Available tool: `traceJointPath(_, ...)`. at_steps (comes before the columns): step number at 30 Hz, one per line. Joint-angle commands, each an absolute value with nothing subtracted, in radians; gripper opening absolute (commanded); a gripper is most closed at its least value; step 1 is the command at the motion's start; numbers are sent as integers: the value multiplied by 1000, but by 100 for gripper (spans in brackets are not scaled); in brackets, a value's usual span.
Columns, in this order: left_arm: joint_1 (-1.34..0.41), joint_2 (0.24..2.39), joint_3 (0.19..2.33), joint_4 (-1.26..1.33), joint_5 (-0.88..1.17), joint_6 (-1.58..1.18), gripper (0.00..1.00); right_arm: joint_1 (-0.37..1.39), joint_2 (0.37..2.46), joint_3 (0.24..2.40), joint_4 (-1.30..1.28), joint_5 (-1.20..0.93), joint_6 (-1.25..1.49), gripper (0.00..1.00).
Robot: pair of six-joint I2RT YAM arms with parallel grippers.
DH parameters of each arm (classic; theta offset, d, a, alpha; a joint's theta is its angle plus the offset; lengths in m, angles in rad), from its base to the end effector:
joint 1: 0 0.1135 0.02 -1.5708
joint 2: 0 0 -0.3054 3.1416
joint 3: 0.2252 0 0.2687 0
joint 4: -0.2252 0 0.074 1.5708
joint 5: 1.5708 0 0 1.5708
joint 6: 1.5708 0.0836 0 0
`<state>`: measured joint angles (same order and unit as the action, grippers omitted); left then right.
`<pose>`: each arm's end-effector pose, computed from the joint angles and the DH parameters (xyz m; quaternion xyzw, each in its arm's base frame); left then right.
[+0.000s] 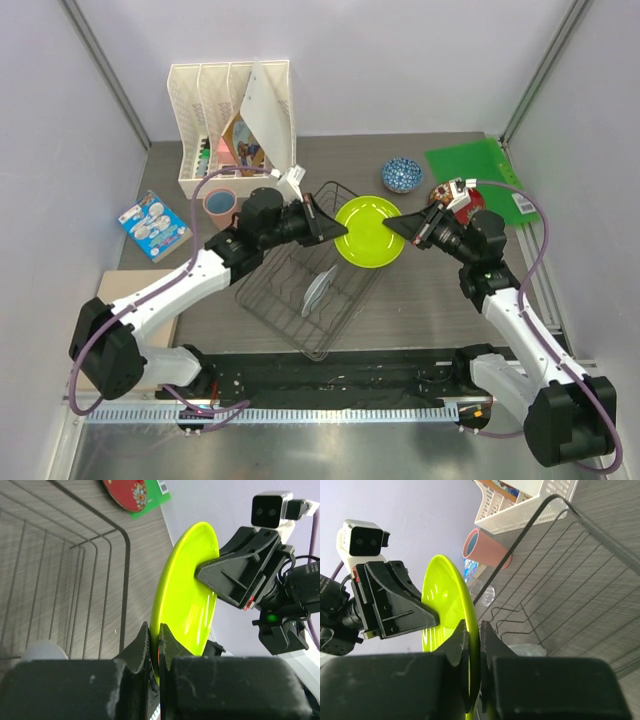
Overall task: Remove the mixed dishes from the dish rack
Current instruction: Place the plate at the center of the board.
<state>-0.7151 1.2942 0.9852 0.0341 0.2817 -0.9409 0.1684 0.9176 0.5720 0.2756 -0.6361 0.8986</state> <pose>0.2512 -0.2489 0.3429 -0.0047 0.7939 -0.5159 0.3217 0.2303 0.0895 0.3139 0.0489 0.7251 0.5263 0.4414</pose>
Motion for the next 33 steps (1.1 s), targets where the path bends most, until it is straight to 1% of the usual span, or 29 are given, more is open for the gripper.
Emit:
traceJointPath(1, -689, 1312, 1095, 107, 290, -908, 0, 179, 897, 617, 281, -678, 908, 1)
traceJointPath(2, -686, 1318, 1113, 106, 272, -899, 8, 179, 891, 620, 275, -672, 901, 1)
traceJointPath(3, -678, 1319, 1123, 63, 243, -897, 51, 179, 878, 627, 252, -649, 896, 1)
traceJointPath(5, -673, 1302, 1127, 34, 184, -887, 79, 178, 861, 641, 213, -606, 881, 1)
traceJointPath(6, -672, 1289, 1120, 6, 119, -868, 100, 179, 838, 646, 186, -553, 873, 1)
traceJointPath(8, -669, 1232, 1106, -26, 49, -847, 100, 178, 812, 650, 154, -487, 867, 1)
traceJointPath(9, -664, 1212, 1088, -38, -31, -824, 100, 176, 802, 644, 141, -462, 874, 1)
traceJointPath(11, -629, 1134, 1060, -100, -83, -816, 100, 173, 792, 647, 124, -402, 877, 1)
traceJointPath(13, -563, 1071, 987, -107, -78, -839, 100, 153, 796, 644, 101, -318, 903, 1)
traceJointPath(15, -539, 980, 934, -97, -61, -857, 100, 103, 813, 628, 97, -266, 937, 1)
traceJointPath(16, -535, 953, 880, -86, -49, -867, 100, 74, 842, 623, 97, -249, 984, 1)
traceJointPath(18, -535, 882, 835, -84, -37, -880, 100, 6, 894, 606, 113, -229, 1038, 1)
traceJointPath(19, -535, 859, 816, -89, -31, -888, 100, -90, 920, 595, 142, -233, 1108, 1)
traceJointPath(20, -535, 844, 790, -113, -22, -894, 100, -128, 978, 571, 214, -232, 1135, 1)
traceJointPath(22, -535, 812, 778, -152, -23, -891, 100, -194, 1038, 566, 257, -200, 1167, 1)
traceJointPath(24, -535, 798, 767, -216, -52, -858, 100, -212, 1101, 560, 308, -99, 1198, 1)
traceJointPath(26, -535, 779, 765, -265, -96, -845, 100, -215, 1135, 569, 375, -45, 1200, 1)
traceJointPath(28, -535, 764, 764, -298, -110, -831, 100, -215, 1205, 615, 354, 32, 1186, 1)
traceJointPath(33, -535, 741, 721, -278, -89, -860, 100, -248, 1351, 744, 318, 77, 1189, 1)
